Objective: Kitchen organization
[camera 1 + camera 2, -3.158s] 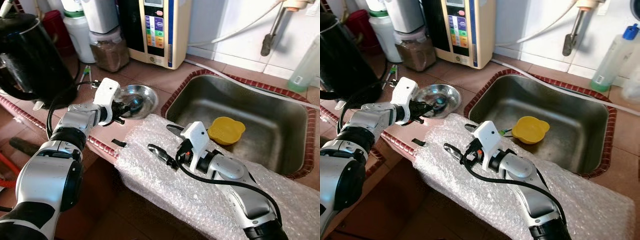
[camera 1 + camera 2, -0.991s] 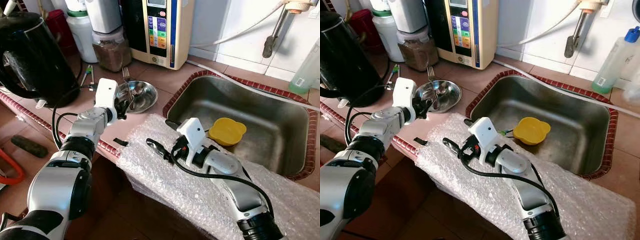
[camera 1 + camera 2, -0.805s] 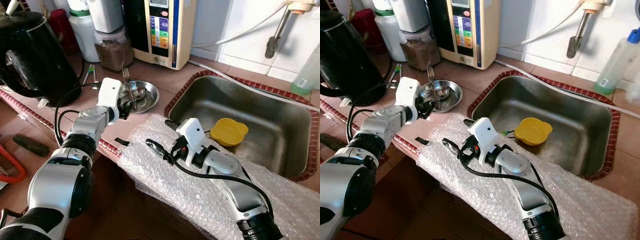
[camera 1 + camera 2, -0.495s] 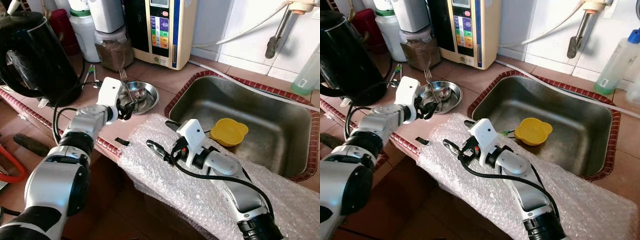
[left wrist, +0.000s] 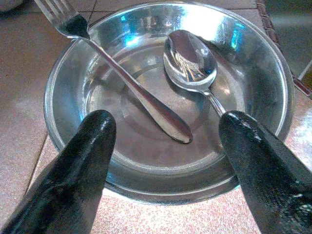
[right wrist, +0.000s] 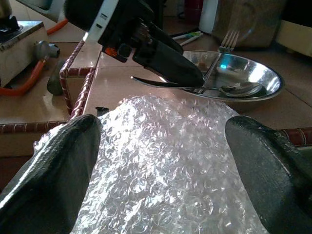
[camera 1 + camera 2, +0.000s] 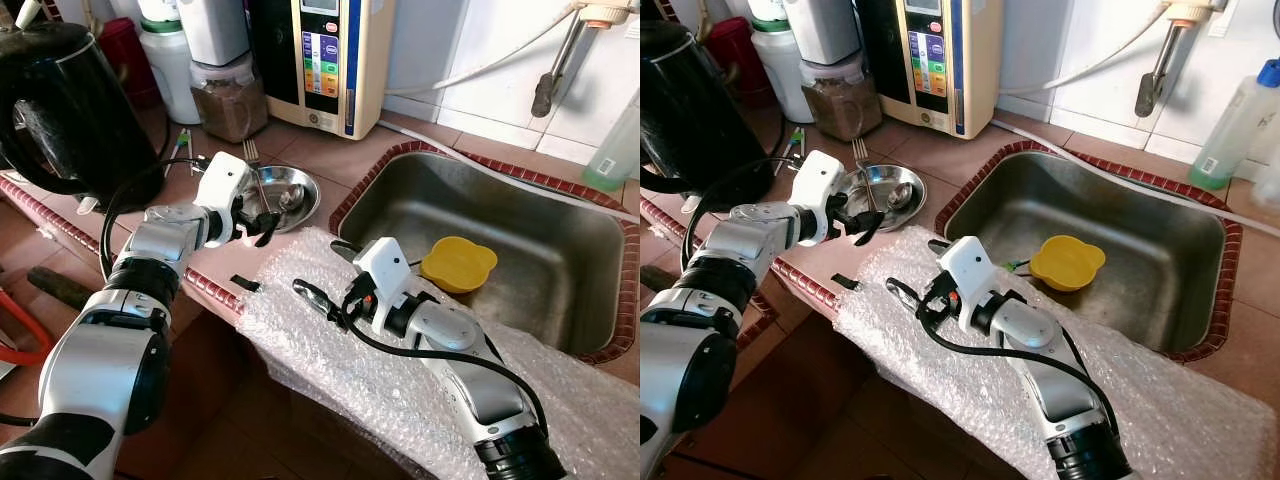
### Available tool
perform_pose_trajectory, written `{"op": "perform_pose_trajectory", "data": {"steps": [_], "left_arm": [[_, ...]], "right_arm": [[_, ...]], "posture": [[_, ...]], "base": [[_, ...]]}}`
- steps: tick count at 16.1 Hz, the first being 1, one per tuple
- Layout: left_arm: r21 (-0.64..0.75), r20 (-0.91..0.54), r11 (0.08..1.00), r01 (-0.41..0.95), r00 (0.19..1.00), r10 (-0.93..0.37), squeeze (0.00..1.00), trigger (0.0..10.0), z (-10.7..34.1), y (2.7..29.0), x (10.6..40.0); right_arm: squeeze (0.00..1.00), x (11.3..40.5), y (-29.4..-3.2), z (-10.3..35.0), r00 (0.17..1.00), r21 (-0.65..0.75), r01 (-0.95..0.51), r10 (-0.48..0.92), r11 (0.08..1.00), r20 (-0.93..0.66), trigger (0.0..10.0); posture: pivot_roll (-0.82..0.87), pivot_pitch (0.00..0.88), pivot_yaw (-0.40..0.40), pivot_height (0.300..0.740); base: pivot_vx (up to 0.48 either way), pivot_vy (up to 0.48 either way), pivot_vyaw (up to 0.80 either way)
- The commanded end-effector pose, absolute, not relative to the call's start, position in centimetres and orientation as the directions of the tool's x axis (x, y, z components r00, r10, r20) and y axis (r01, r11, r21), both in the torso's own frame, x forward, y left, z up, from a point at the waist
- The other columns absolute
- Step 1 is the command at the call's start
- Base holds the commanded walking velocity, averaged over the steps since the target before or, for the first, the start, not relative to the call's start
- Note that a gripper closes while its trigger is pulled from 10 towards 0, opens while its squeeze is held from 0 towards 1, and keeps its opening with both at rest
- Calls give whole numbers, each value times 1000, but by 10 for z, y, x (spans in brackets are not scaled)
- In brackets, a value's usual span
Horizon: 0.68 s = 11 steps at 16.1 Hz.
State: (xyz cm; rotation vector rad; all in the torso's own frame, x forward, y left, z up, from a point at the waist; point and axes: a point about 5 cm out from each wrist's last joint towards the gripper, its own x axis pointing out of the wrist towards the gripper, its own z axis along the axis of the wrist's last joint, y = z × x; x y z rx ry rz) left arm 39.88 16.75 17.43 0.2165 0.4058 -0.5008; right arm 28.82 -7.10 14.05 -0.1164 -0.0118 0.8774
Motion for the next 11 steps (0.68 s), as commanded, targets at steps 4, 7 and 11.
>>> {"op": "perform_pose_trajectory", "data": {"steps": [4,7,11], "left_arm": [[114,-447,827,551,772,-452,1000,10000,181,176,394],[105,-460,797,595,739,-492,1000,10000,183,177,387],[115,-473,774,622,720,-508,1000,10000,185,181,379]], "right_arm": [[0,291,-71,143,636,-119,-768,771,629,-27,10000],[0,292,-69,143,634,-122,-769,773,627,-25,10000],[0,292,-69,143,635,-122,-769,772,628,-25,10000]], "posture": [[-63,21,75,740],[-59,18,77,740],[-55,17,77,740]], "base": [[0,0,0],[0,0,0],[0,0,0]]}}
